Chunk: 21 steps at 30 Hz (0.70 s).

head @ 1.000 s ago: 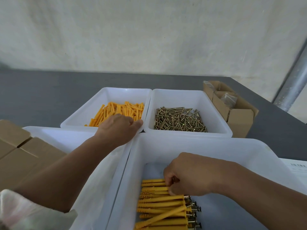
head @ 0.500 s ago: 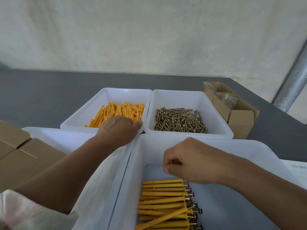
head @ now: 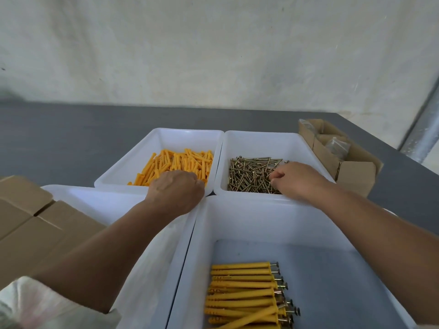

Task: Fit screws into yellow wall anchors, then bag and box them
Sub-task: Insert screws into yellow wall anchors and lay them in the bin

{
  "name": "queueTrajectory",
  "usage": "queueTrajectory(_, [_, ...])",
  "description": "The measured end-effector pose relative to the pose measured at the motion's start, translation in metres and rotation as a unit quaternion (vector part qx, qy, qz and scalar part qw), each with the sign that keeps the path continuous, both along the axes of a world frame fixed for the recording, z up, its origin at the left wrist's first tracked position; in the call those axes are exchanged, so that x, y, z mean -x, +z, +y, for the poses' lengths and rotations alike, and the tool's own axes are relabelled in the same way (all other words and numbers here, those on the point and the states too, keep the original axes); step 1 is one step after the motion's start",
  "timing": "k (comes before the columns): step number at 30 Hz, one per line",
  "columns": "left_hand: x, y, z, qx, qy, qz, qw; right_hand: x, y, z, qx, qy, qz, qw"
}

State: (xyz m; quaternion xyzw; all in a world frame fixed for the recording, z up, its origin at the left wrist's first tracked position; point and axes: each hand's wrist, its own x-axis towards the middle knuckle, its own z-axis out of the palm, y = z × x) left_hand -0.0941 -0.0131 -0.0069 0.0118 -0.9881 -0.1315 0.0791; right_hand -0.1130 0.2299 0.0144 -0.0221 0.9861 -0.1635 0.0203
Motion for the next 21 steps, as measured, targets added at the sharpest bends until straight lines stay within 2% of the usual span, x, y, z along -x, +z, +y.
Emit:
queueTrajectory(4, [0.001,0.002,-0.001,0.002,-0.006,-0.012,1.000,0.022,-0.005,-0.009,-0.101,0.006,-0.123,0.987])
queueTrajectory(6, [0.000,0.003,-0.001,-0.010,-0.016,-0.021,1.000,0.029,-0.008,-0.013,-0.164,0.022,-0.149,0.975])
queueTrajectory(9, [0.000,0.007,-0.002,-0.044,-0.020,-0.047,0.998,0.037,-0.014,-0.016,-0.205,0.023,-0.185,0.961])
queueTrajectory(12, [0.001,0.010,-0.005,-0.060,-0.043,-0.075,0.994,0.040,-0.018,-0.012,-0.185,0.025,-0.144,0.972])
queueTrajectory(15, [-0.001,0.012,-0.004,-0.030,-0.062,-0.077,0.995,0.037,-0.018,-0.008,-0.161,0.025,-0.087,0.983])
queueTrajectory(21, [-0.007,0.019,0.000,0.028,-0.046,-0.046,0.998,0.023,-0.007,-0.016,-0.155,0.043,-0.066,0.985])
